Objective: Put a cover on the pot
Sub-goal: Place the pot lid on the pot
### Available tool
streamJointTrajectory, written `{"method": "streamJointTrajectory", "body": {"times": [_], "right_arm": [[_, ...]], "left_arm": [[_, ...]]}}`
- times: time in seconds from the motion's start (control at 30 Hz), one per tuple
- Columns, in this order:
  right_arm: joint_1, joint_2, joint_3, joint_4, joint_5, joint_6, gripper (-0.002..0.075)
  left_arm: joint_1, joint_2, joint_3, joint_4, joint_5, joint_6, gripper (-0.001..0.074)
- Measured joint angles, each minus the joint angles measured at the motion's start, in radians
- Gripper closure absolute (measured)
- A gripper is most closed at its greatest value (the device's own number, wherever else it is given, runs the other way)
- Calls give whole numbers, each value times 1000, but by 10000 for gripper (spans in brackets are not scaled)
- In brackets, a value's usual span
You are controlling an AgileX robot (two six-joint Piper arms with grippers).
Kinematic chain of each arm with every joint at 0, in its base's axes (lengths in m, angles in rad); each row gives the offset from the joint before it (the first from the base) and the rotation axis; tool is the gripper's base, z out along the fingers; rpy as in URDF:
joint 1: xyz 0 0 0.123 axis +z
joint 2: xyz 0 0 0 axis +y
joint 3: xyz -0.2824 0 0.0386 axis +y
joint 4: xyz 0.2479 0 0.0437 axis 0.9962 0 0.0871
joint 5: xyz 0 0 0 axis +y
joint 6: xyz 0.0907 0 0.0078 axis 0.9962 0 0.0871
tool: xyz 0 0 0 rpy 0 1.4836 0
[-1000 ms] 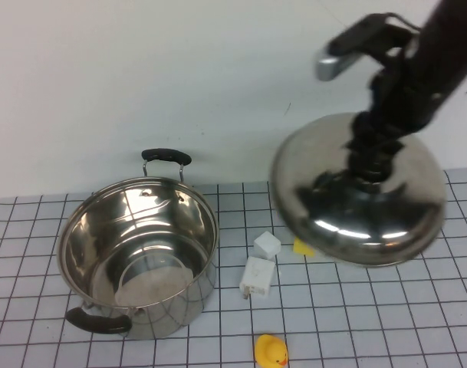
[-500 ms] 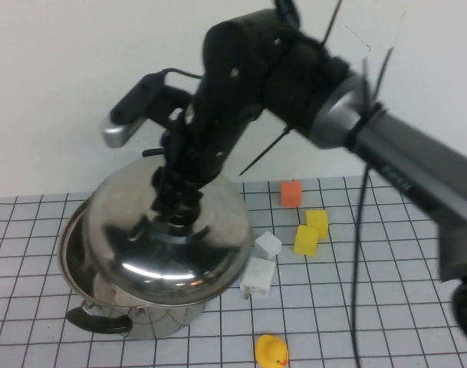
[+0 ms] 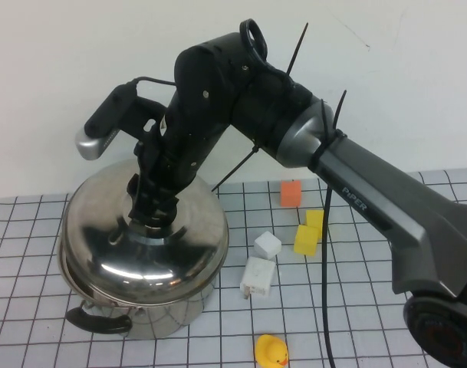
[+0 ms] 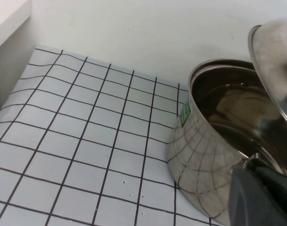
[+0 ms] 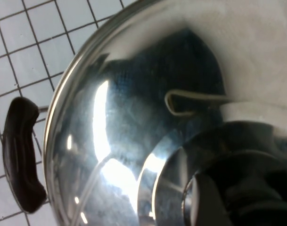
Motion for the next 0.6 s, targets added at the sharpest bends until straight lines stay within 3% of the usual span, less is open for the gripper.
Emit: {"method": "streamJointTrajectory", "body": {"times": [0.6], "right_arm": [[2, 42, 0, 58, -162, -72, 379]], "left_arm": [[0, 0, 0, 0, 0, 0, 738]]}}
